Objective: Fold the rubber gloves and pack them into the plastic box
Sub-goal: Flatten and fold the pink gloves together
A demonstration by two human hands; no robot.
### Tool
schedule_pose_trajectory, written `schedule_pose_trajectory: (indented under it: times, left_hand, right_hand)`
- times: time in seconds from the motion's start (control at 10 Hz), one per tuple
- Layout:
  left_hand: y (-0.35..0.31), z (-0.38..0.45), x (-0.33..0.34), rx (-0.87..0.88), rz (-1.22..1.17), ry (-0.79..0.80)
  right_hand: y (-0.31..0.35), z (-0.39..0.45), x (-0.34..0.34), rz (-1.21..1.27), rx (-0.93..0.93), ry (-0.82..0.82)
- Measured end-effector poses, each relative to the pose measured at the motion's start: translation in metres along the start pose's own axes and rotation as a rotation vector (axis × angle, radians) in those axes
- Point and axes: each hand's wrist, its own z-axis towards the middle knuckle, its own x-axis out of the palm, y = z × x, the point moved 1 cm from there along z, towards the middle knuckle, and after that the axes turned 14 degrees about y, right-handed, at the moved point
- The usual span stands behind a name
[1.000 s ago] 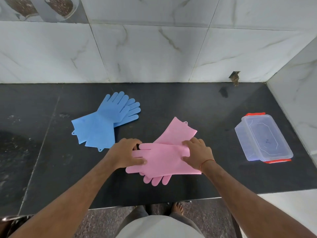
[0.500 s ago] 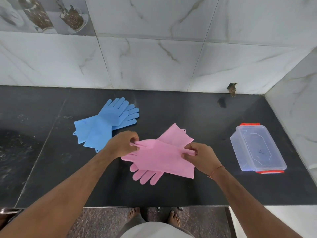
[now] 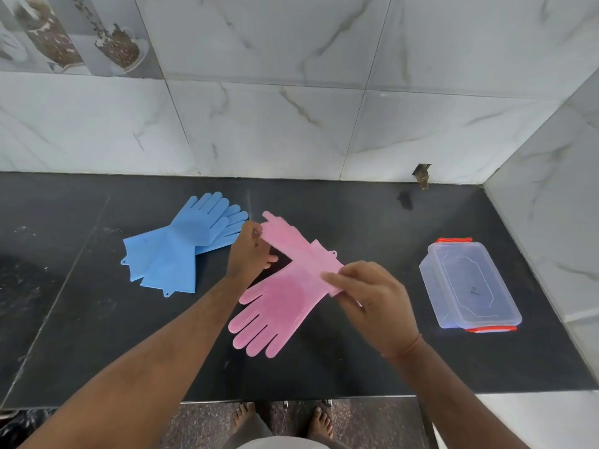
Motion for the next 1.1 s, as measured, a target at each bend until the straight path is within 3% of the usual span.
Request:
schedule_pose_trajectory:
  times: [0.1, 0.3, 0.4, 0.5, 0.6, 0.7, 0.8, 0.9, 1.0, 1.1]
  left_hand:
    - [0.005, -0.003, 0.009, -0.078, -0.642, 0.172]
    - [0.041, -0.018, 0.015, -0.298, -0.874, 0.156]
    - [0.039, -0.022, 0.028, -0.226, -0.781, 0.153]
    - [0.030, -0.021, 0.021, -0.213, 0.233, -0.141]
    - [0.014, -0.018, 0.028, -0.213, 0.744, -0.293]
    - [0.027, -0.005, 0.030, -0.162, 0.377, -0.208]
    - [0.030, 0.007, 0.026, -0.252, 0.255, -0.121]
    - [0.048, 0.000, 0.011, -0.381, -0.140, -0.179]
    - [0.050, -0.016, 0.007, -0.401, -0.784, 0.268]
    - [0.064, -0.015, -0.014, -0.329, -0.841, 0.305]
  right_hand:
    - [0.015, -0.007, 0.023, -0.112, -0.153, 0.039]
    - [0.034, -0.035, 0.096, -0.196, -0.207, 0.413]
    - [0.037, -0.045, 0.120, -0.113, -0.155, 0.648]
    - [0.031, -0.044, 0.126, 0.114, 0.071, 0.846]
    - [0.012, -0.035, 0.122, 0.237, 0.383, 0.694]
    - [-0.012, -0.016, 0.118, 0.446, 0.821, 0.408]
    - [-0.029, 0.010, 0.120, 0.742, 1.245, 0.360]
    - [-0.031, 0.031, 0.129, 1.012, 1.372, 0.269]
    - [-0.027, 0.045, 0.138, 1.121, 1.407, 0.191]
    - [-0.021, 0.053, 0.147, 1.177, 1.405, 0.181]
